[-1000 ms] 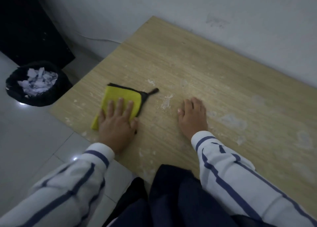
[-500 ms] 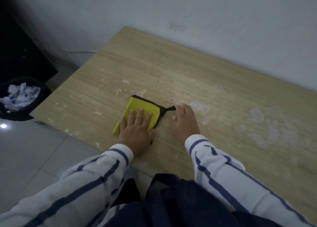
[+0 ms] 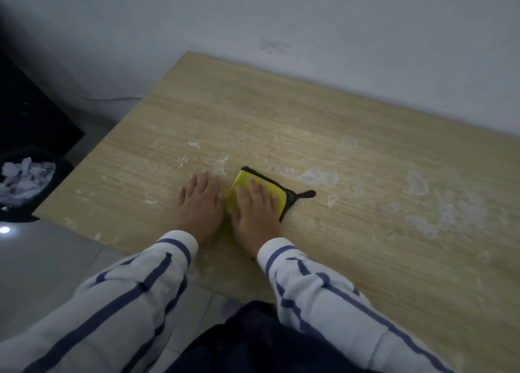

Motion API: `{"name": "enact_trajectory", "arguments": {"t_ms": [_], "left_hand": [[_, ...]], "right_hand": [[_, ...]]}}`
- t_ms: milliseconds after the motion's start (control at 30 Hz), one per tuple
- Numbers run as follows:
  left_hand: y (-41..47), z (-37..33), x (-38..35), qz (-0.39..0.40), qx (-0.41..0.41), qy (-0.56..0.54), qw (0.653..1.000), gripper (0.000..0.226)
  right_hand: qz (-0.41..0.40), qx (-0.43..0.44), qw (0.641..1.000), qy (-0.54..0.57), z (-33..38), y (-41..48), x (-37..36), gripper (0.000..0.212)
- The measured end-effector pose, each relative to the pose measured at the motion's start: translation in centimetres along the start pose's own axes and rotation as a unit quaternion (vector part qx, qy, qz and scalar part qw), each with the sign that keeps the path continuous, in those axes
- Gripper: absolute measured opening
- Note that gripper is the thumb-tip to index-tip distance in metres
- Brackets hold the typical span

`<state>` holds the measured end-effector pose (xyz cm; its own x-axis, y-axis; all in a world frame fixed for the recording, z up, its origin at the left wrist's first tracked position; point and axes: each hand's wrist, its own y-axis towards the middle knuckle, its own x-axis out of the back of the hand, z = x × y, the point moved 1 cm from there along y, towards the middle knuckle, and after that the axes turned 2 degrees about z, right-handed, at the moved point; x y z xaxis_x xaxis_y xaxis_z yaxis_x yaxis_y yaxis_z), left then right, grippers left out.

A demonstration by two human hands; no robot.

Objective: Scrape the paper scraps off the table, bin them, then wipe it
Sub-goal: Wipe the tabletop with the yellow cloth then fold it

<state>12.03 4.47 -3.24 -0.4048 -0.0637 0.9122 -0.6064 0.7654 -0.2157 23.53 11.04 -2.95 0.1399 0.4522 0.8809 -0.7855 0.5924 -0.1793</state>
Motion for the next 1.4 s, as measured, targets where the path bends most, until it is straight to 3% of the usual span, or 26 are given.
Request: {"name": "enact_trajectory", "arguments": {"t_ms": [200, 300, 433, 600, 700, 833, 933, 1000, 1133, 1200, 1267, 1400], "left_hand": [[1.9, -0.9, -1.2, 0.014, -0.036, 0.035, 0.999, 0.057], [2.7, -2.8, -1.8, 0.025, -0.076, 0.046, 0.996, 0.056], [3.6, -4.3, -2.8, 0.010, -0.094, 0.059, 0.994, 0.056], [4.3, -4.9, -3.2, 0.005, -0.098, 0.079, 0.992, 0.056], [4.7, -5.6, -3.4, 0.003, -0.098, 0.079, 0.992, 0.057], [5.0, -6.9, -4.0, 0.001, -0.118, 0.073, 0.990, 0.058], [4.9, -7.8, -4.4, -0.001, -0.131, 0.068, 0.989, 0.058], [4.8, -8.2, -4.7, -0.001, -0.138, 0.074, 0.988, 0.059], [4.9, -8.8, -5.1, -0.005, -0.147, 0.080, 0.986, 0.058], [5.0, -9.0, -5.1, -0.008, -0.148, 0.078, 0.986, 0.058], [4.9, -9.3, -5.2, -0.005, -0.154, 0.074, 0.985, 0.058], [4.6, -9.8, -5.4, 0.001, -0.161, 0.076, 0.984, 0.059]], "right_hand": [[-0.002, -0.046, 0.994, -0.100, -3.6, -1.0, -0.8, 0.063], [-0.027, -0.125, 0.984, -0.123, -8.3, -1.9, 1.5, 0.066], [0.003, -0.220, 0.971, -0.093, -10.7, 0.3, 3.8, 0.070], [-0.007, -0.130, 0.983, -0.130, -6.6, -0.9, 1.0, 0.065], [-0.026, -0.109, 0.983, -0.145, -7.9, -5.3, 0.7, 0.066], [-0.068, -0.258, 0.957, -0.109, -14.4, -8.7, 3.4, 0.086], [-0.109, -0.347, 0.930, -0.060, -16.6, -6.2, 5.2, 0.084], [-0.088, -0.309, 0.944, -0.077, -15.0, -4.3, 4.3, 0.077], [-0.044, -0.139, 0.982, -0.119, -9.3, -6.1, 0.3, 0.072], [-0.044, -0.128, 0.982, -0.132, -9.6, -8.9, 0.2, 0.067], [-0.052, -0.177, 0.973, -0.138, -12.3, -11.2, 1.3, 0.072], [-0.083, -0.357, 0.926, -0.084, -17.6, -11.4, 4.2, 0.076]]}}
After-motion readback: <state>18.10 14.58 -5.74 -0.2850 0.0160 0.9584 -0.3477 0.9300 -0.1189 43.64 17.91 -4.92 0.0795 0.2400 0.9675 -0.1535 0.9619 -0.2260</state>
